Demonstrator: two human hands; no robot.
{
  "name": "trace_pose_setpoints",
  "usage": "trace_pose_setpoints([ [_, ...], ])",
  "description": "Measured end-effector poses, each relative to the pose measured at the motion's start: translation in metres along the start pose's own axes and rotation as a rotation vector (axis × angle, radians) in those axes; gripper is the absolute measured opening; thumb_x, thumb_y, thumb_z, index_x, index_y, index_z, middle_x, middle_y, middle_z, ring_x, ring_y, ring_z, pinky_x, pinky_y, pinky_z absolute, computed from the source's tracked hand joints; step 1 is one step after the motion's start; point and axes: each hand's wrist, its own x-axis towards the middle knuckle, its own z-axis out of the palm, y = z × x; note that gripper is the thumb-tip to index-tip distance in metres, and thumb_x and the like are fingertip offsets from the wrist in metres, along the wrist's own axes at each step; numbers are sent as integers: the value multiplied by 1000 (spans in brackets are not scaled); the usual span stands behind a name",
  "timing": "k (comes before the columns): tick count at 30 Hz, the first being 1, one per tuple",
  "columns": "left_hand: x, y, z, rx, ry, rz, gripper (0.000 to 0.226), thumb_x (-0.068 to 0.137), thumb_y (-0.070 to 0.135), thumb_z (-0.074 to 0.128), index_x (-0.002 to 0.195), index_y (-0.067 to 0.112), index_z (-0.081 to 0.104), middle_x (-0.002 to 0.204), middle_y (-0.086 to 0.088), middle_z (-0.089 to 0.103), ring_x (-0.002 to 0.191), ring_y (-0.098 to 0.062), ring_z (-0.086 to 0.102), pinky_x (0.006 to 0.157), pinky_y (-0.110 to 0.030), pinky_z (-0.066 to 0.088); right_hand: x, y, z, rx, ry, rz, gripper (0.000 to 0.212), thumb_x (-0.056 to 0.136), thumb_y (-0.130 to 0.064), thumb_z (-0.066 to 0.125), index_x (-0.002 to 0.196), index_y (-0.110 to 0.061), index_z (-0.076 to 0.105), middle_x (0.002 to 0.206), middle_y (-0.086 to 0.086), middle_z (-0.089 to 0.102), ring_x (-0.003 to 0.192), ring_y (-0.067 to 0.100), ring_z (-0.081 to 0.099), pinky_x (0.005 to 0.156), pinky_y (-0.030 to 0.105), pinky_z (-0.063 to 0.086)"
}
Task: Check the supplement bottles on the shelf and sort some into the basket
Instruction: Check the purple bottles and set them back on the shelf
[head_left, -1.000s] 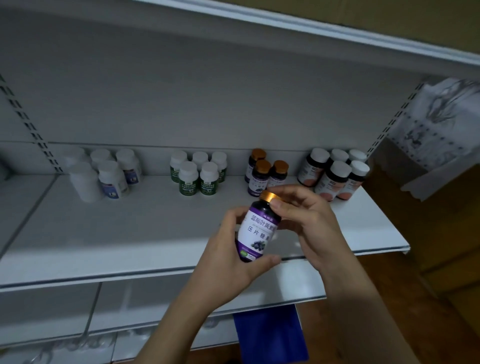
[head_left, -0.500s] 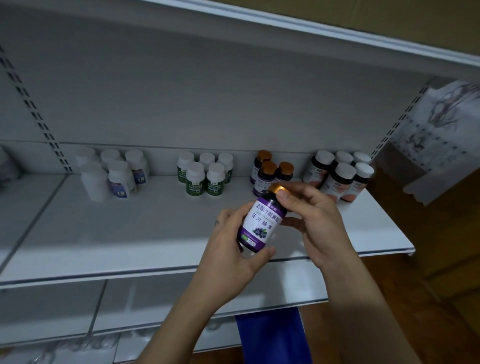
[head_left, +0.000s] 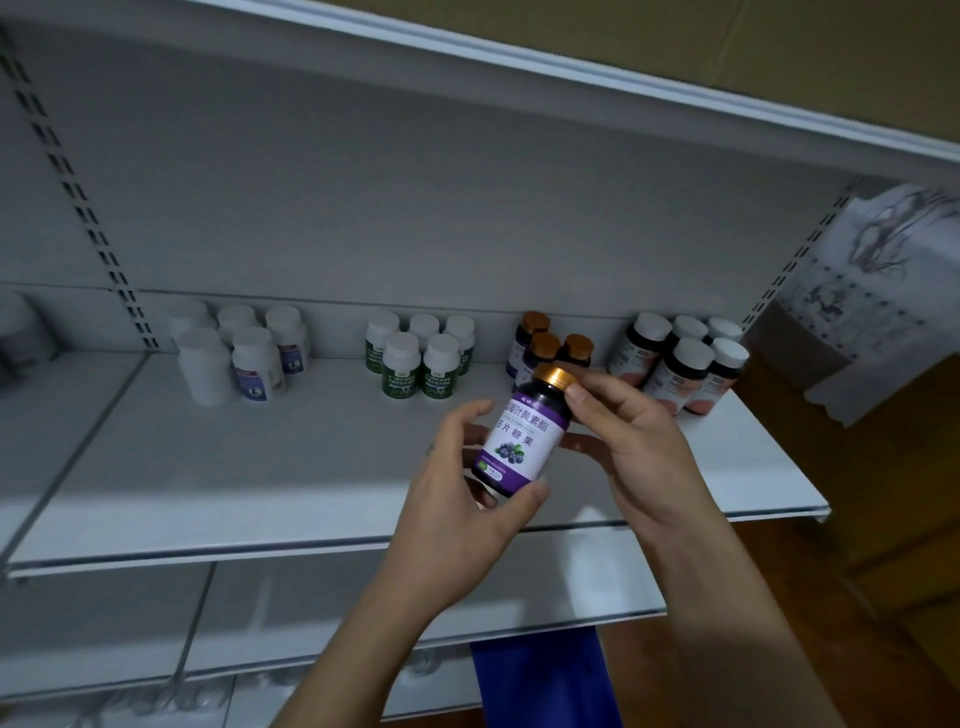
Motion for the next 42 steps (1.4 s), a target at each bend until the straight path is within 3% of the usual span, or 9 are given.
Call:
trace_pose_setpoints([
  [5,-3,-1,-2,-49,-10,10,55,80,26,76,121,38,42,110,15,59,88,-2,60,67,-12,47,-1,3,4,28,-40,5,26,93,-11,54,117,-12,66,106,2,74,97,12,68,80,26,55],
  [12,-4,2,1,-88,-46,48,40,88,21,68,116,37,43,101,21,60,83,-7,61,68,-19,52,-1,0,-6,127,-129,3,38,82,-12,65,120,-12,64,113,8,70,104,18,65,89,33,52],
  [16,-3,6,9,-12,-72,83,44,87,27,68,120,39,41,105,20,58,86,-4,60,69,-12,48,4,-4,-13,129,-111,-2,32,79,-9,67,111,-13,66,100,3,73,93,16,67,78,31,54],
  [21,4,9,25,248,-81,161,73,75,42,78,134,36,35,115,18,40,96,8,46,77,-3,38,10,-11,-20,65,-1,6,32,69,-23,70,100,-16,68,90,-3,74,84,10,68,68,31,54],
  [26,6,9,34,233,-14,182,63,77,32,77,128,41,41,110,17,41,99,7,47,77,-5,40,8,-13,-23,12,33,-8,37,66,-32,72,99,-15,68,88,-2,72,79,10,67,64,29,54],
  [32,6,12,34,174,1,166,62,80,34,75,130,38,39,119,20,46,109,6,47,85,-6,40,7,-19,-27,11,8,-30,43,71,-33,68,109,-14,69,98,0,75,88,10,70,67,24,54],
  [38,8,12,32,135,4,153,62,80,35,74,131,38,38,121,17,51,105,0,52,80,-13,44,8,-20,-27,14,5,-74,51,71,-36,69,116,-12,67,105,1,74,97,15,69,73,26,53],
  [42,7,12,30,97,8,118,60,79,36,75,125,41,38,115,21,54,100,-1,55,75,-12,45,7,-19,-26,49,-33,-83,46,75,-30,64,118,-11,65,103,-3,74,96,12,69,76,25,55],
])
